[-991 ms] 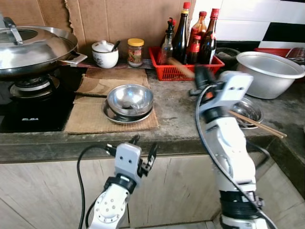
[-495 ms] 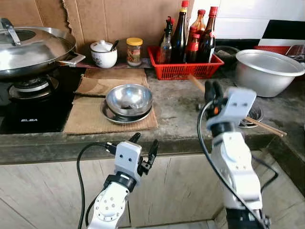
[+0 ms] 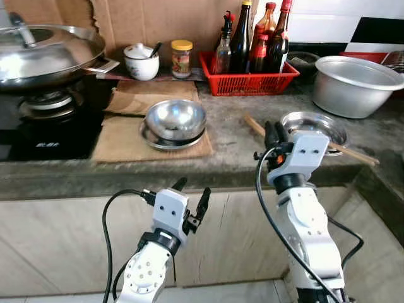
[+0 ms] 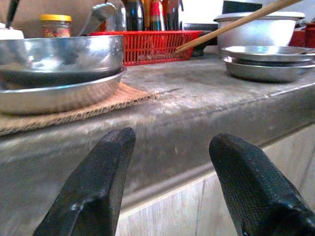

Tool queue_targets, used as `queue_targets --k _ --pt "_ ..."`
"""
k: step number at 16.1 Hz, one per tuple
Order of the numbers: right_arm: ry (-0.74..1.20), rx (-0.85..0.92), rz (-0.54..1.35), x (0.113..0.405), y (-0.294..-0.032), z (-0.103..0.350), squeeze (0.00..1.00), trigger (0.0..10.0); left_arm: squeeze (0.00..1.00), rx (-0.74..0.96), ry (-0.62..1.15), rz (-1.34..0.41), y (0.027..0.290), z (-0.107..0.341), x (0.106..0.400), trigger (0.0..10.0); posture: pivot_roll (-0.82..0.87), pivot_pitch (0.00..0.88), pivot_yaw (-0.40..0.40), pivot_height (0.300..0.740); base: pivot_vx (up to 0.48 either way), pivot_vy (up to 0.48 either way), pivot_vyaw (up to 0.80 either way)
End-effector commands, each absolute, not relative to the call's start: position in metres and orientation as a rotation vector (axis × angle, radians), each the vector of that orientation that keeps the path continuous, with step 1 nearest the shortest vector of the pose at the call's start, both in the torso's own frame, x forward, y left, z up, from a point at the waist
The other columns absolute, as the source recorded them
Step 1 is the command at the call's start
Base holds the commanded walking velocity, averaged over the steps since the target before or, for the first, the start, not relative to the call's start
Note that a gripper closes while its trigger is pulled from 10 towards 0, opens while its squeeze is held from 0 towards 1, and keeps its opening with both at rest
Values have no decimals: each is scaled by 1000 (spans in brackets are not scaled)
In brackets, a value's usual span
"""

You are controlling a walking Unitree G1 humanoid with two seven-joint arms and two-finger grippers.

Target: Kitchen organization

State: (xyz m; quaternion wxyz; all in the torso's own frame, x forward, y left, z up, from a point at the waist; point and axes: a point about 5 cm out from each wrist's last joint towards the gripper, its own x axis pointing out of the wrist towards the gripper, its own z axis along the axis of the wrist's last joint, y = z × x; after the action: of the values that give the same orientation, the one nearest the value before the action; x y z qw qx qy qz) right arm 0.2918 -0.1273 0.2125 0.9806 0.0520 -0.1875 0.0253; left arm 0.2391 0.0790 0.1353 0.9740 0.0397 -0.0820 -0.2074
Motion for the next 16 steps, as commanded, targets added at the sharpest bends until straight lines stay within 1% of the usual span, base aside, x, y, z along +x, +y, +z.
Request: queue_targets --k 1,2,7,16 --pt "-383 106 60 291 -125 213 0 10000 0 95 -155 -425 78 132 238 10000 52 0 -50 740 -304 0 0" --pt "-382 106 62 291 -125 213 0 10000 0 97 -154 -424 78 132 237 10000 53 0 -53 740 -304 0 0" --pt "-372 105 75 291 -123 212 0 10000 0 106 -148 -423 79 130 236 10000 53 0 -54 740 0 0 0" --pt "-326 100 102 281 -119 198 0 10000 0 107 -141 -427 77 129 235 10000 47 0 -49 740 -250 0 0"
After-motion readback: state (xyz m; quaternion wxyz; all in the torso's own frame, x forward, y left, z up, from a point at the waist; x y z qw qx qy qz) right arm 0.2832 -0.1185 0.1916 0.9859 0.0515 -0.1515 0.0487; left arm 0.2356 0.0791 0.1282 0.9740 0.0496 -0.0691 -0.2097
